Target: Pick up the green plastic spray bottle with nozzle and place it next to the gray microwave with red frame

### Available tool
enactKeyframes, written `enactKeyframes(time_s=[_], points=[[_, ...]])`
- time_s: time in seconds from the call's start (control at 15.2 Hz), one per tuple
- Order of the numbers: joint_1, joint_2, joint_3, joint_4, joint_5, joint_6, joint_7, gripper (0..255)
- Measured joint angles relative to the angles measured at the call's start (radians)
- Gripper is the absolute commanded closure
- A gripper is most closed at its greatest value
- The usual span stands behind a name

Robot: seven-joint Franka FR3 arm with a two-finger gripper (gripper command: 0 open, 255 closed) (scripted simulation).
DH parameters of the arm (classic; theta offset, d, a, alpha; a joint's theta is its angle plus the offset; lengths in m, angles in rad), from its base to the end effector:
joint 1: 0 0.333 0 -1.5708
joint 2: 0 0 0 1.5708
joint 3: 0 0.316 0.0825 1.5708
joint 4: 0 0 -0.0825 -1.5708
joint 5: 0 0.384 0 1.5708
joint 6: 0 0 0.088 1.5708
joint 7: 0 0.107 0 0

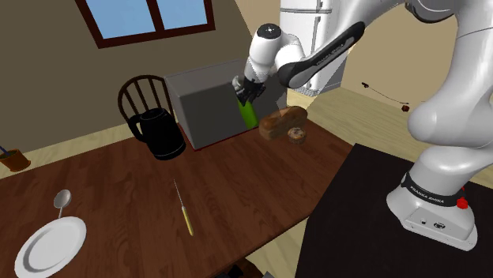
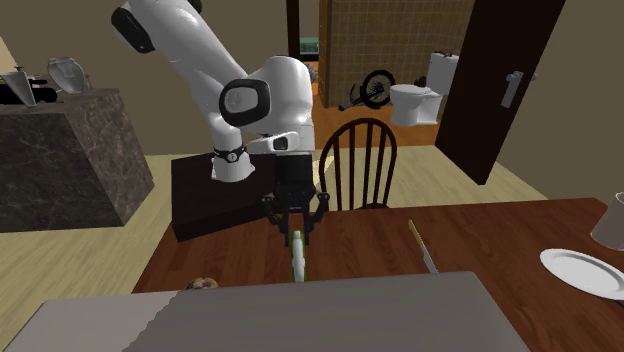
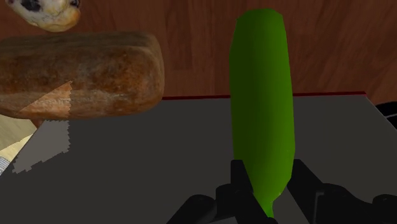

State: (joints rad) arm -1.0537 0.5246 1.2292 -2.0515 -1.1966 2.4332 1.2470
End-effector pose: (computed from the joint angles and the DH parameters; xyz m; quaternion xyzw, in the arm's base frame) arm 0.5981 0.0586 0.3608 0.9509 -0.1709 0.2549 0.0407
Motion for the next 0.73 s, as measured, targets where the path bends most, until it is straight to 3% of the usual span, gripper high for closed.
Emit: enactKeyframes(time_s=[0.73], points=[[0.110,0.079,-0.140,-0.003,-0.162,0.043,0.125,255]])
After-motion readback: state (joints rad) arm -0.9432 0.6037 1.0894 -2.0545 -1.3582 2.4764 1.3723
